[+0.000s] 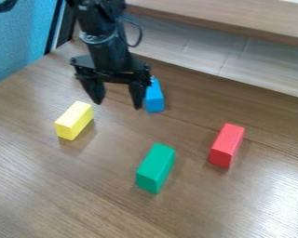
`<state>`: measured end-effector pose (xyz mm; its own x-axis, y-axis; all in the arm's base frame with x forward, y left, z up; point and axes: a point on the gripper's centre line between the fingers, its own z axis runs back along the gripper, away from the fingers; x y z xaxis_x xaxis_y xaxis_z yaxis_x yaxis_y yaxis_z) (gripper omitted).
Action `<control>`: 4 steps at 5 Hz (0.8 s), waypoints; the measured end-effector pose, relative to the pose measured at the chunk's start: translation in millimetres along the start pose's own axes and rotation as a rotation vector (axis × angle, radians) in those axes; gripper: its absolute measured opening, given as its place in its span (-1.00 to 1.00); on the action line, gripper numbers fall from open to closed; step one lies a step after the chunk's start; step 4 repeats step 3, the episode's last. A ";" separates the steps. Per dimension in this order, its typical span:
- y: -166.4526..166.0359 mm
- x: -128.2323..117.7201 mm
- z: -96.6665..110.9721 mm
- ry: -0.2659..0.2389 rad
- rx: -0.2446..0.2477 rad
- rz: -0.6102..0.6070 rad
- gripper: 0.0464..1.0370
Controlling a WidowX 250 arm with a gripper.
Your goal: Move the green rectangular block from the top of the yellow one and put it on the table
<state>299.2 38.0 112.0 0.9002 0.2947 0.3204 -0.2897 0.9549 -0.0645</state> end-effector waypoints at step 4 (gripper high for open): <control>16.3 5.8 -0.5 -0.002 -0.013 0.040 0.92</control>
